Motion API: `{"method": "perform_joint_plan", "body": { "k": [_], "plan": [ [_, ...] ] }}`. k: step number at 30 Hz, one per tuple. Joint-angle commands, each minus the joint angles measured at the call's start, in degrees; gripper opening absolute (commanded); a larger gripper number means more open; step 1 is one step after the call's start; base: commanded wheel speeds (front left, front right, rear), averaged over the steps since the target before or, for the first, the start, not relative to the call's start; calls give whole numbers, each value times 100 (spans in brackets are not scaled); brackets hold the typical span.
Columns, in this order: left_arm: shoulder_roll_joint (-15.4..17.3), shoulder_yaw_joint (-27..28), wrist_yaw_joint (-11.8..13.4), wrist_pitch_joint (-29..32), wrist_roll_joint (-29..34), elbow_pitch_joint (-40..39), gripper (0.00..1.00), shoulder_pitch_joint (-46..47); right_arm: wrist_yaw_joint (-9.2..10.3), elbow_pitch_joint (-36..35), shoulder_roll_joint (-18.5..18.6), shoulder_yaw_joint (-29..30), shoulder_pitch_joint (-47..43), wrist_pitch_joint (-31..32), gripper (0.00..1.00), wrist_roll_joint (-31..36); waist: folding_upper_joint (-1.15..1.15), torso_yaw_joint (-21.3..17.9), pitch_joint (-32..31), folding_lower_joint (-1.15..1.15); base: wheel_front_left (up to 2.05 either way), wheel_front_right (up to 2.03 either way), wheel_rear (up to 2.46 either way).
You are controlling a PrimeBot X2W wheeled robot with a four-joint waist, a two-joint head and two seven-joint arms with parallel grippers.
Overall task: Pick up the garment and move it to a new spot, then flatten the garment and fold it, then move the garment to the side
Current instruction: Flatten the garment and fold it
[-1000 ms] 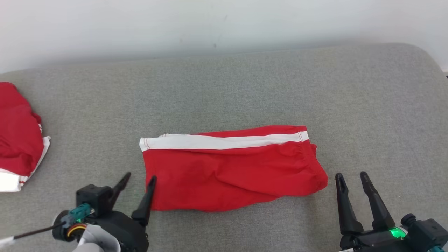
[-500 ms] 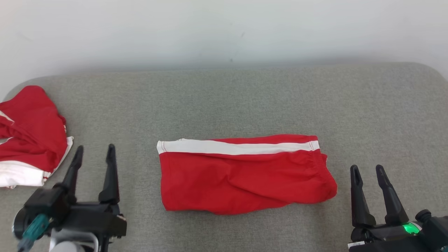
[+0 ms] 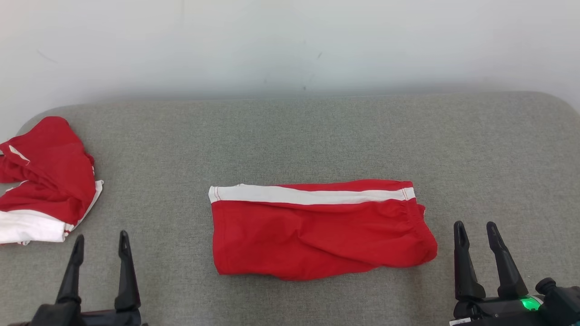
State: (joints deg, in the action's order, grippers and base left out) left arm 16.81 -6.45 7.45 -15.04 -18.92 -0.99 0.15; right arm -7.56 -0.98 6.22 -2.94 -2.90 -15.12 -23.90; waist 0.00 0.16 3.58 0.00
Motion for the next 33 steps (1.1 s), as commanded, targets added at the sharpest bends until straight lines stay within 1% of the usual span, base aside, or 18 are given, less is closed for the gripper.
{"method": "perform_joint_plan", "body": {
  "k": [1, 6, 10, 17, 23, 27, 28, 33],
  "plan": [
    [-103, 59, -59, -19, 115, -3, 100, -106, 12, 17, -25, 14, -59, -3, 100, 51, 0, 0, 0, 0, 0, 0, 0],
    [-335, 231, -260, -19, 459, 82, 100, -306, 12, 76, -52, 43, -110, -4, 100, 67, 0, 1, 17, 0, 0, 0, 0],
    [-437, 307, -381, -19, 720, 207, 100, -384, 12, 183, -53, 54, -164, -4, 100, 121, 0, 9, 51, 0, 0, 0, 0],
    [-694, 510, -536, -20, 900, 326, 100, -376, 12, 403, -17, 54, -56, -4, 100, 181, 0, 33, 125, 0, 0, 0, 0],
    [-868, 666, -676, -20, 1037, 351, 100, -226, 12, 617, 192, -99, 479, -4, 100, 246, 0, 54, 209, 0, 0, 0, 0],
    [-975, 694, -771, -20, 1136, 385, 100, -122, 12, 1007, 344, -177, 988, -4, 100, 278, 0, 118, 287, 0, 0, 0, 0],
    [-975, 694, -771, -20, 1136, 385, 100, -122, 12, 1007, 344, -177, 988, -4, 100, 278, 0, 118, 287, 0, 0, 0, 0],
    [-1109, 674, -889, -20, 1176, 450, 100, 28, 12, 1779, 491, -261, 1590, 142, 100, 347, 0, 284, 392, 0, 0, 0, 0]
  ]
}}
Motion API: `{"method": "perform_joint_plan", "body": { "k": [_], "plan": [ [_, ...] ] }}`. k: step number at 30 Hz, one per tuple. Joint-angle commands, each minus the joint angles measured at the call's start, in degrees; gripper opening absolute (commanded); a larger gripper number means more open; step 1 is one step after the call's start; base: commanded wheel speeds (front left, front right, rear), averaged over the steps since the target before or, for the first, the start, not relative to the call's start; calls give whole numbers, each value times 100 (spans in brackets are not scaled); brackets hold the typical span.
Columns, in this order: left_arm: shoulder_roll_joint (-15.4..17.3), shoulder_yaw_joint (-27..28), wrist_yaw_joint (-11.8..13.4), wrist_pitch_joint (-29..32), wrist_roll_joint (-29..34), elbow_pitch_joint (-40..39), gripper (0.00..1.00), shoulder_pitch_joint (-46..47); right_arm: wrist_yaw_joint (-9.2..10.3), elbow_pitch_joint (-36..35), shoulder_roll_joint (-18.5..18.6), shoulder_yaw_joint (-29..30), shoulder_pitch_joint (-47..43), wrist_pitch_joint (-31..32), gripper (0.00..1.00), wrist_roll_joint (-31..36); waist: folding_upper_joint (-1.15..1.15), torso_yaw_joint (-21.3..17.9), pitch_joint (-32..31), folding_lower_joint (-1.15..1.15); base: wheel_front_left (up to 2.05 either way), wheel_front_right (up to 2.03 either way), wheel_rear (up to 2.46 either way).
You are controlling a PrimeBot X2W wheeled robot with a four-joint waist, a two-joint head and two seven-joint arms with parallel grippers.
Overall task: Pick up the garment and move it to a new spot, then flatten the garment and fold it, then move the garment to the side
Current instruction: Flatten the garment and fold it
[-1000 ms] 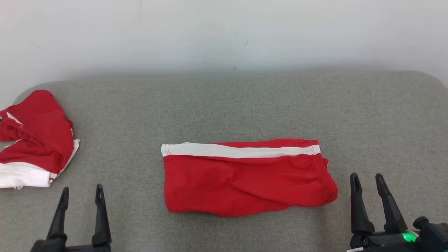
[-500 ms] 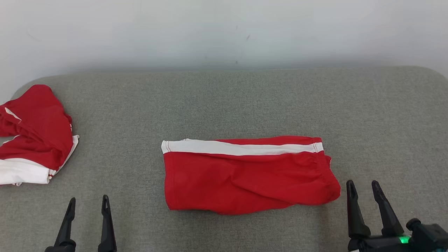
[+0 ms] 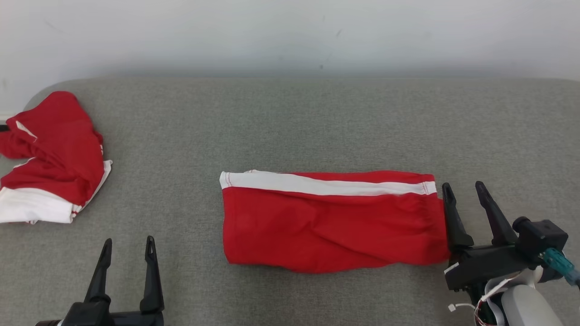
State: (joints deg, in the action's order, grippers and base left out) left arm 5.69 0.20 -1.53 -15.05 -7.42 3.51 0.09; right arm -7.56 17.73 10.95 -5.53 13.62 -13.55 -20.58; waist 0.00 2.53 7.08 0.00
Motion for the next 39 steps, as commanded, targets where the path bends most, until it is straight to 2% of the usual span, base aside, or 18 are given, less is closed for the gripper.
{"method": "perform_joint_plan", "body": {
  "k": [1, 14, 22, 23, 24, 25, 26, 31, 37, 39],
  "plan": [
    [-25, 3, -16, -19, 36, 13, 100, 52, 12, 53, 32, 7, 29, -5, 100, 8, 0, 87, 71, 0, 0, 0, 0],
    [-217, 19, -210, -19, 141, 166, 100, 264, 12, 2265, 129, -62, 809, 281, 100, -132, 0, 392, 296, 0, 0, 0, 0],
    [-252, 34, -272, -19, 154, 225, 100, 268, 12, 2992, 92, -195, 824, 228, 100, -429, 0, 438, 263, 0, 0, 0, 0],
    [-253, 40, -283, -19, 149, 233, 100, 263, 12, 3036, 83, -256, 817, 245, 79, -483, 0, 434, 256, 0, 0, 0, 0],
    [-256, 48, -291, -19, 142, 239, 100, 255, 12, 3053, 66, -317, 821, 257, 46, -571, 0, 428, 252, 0, 0, 0, 0],
    [-261, 53, -286, -19, 136, 246, 100, 244, 12, 3070, 59, -353, 831, 254, 6, -666, 0, 420, 247, 0, 0, 0, 0],
    [-264, 57, -288, -19, 134, 254, 100, 232, 12, 3090, 65, -403, 851, 263, 0, -721, 0, 410, 242, 0, 0, 0, 0],
    [-274, 72, -298, -19, 153, 293, 100, 203, 13, 3224, 284, -686, 985, 273, 0, -933, 0, 361, 181, 0, 0, 0, 0],
    [-278, 129, -313, -19, 176, 288, 100, 135, 13, 3266, 1012, -782, 1101, 157, 0, -1098, 0, 269, 68, 0, 0, 0, 0],
    [-276, 138, -311, -19, 179, 281, 100, 121, 13, 3270, 1155, -783, 1104, 159, 0, -1131, 0, 254, 56, 0, 0, 0, 0]
  ]
}}
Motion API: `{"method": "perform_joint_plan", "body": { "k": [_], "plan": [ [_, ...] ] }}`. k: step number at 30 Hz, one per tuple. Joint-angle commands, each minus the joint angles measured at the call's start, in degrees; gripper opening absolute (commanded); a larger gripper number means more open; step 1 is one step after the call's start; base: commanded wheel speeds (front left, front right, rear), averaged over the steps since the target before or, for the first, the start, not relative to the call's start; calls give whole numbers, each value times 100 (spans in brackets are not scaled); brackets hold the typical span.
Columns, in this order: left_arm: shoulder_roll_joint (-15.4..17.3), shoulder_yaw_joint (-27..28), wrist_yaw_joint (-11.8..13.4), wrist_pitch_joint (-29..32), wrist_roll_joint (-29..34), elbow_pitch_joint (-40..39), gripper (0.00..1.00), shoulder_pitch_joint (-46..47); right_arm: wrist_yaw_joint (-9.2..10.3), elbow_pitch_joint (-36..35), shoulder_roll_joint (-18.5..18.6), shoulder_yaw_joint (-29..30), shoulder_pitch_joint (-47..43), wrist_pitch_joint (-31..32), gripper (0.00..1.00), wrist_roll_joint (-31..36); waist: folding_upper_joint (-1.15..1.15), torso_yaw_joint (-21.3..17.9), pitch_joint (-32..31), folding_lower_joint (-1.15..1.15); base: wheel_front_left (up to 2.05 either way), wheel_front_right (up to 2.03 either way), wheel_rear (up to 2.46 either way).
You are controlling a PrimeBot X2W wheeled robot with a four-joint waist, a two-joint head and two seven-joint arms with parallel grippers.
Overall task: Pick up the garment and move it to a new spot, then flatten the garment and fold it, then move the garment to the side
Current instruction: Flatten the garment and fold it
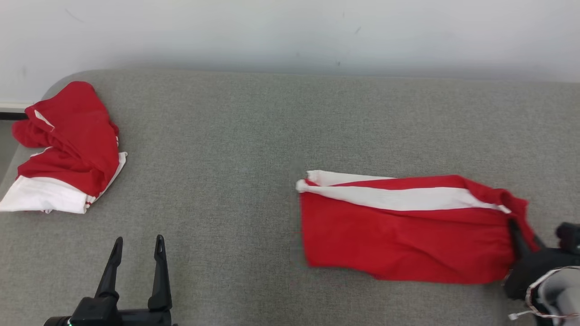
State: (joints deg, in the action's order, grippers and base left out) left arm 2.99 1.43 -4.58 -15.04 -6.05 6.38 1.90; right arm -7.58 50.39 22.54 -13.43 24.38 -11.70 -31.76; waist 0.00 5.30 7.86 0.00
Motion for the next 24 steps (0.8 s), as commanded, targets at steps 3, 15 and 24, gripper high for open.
{"method": "perform_joint_plan", "body": {
  "k": [3, 15, 24],
  "plan": [
    [-10, 36, 3, -20, 30, -33, 100, -76, 14, -17, 409, 3, 6, 9, 0, -111, 0, -81, -41, 0, 0, 0, 0],
    [-13, 112, 44, -20, -38, -23, 100, -189, 13, -1175, 699, -631, -75, 779, 0, -745, 0, -444, -126, 0, 0, 0, 0],
    [-13, -8, 99, -20, -122, 18, 100, -176, 12, -2861, 433, -783, -279, 1886, 0, -2099, 0, -526, -163, 0, 0, 0, 0]
  ]
}}
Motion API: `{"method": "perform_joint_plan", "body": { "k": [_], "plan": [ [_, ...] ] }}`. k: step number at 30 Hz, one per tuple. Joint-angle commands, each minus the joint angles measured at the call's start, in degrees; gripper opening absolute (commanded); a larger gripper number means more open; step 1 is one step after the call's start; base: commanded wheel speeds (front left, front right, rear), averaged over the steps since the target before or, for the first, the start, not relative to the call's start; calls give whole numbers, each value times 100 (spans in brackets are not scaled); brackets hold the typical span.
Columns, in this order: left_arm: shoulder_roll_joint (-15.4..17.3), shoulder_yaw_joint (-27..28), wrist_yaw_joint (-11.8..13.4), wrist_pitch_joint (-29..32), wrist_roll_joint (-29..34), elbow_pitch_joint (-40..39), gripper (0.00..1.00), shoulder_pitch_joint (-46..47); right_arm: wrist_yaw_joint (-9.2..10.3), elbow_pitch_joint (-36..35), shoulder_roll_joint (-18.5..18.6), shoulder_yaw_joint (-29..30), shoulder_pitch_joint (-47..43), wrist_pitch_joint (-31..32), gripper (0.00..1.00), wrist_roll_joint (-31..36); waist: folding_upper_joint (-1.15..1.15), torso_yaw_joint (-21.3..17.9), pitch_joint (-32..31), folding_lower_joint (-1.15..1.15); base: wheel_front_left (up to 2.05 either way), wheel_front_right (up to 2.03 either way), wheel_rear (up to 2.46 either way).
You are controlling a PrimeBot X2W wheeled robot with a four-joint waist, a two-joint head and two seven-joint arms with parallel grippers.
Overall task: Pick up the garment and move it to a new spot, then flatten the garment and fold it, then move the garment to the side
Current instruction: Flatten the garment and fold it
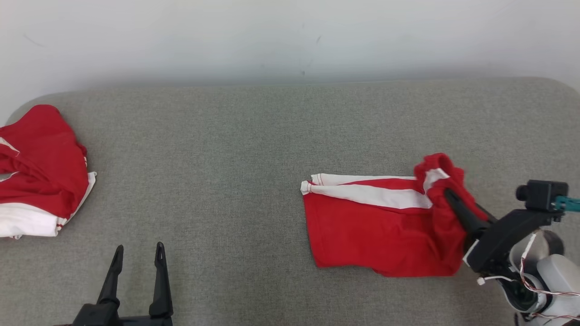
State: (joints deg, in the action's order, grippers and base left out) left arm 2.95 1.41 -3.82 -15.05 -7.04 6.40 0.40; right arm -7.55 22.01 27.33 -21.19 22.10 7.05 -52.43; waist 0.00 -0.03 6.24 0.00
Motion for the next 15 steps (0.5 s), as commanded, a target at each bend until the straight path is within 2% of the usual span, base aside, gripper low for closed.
{"method": "perform_joint_plan", "body": {
  "k": [1, 7, 15],
  "plan": [
    [-9, -29, 23, -18, -44, 23, 100, -16, 10, -130, -83, -8, -65, 131, 0, -114, 0, 24, -3, 0, 0, 0, 0],
    [-9, -173, 56, -19, -136, 59, 100, 40, 10, -511, -523, 52, 0, 680, 0, -511, 0, 197, 10, 0, 0, 0, 0],
    [-9, -360, 118, -19, -201, 94, 100, 131, 10, -295, -1142, 96, 261, 985, 0, -261, 0, 481, 89, 0, 0, 0, 0]
  ]
}}
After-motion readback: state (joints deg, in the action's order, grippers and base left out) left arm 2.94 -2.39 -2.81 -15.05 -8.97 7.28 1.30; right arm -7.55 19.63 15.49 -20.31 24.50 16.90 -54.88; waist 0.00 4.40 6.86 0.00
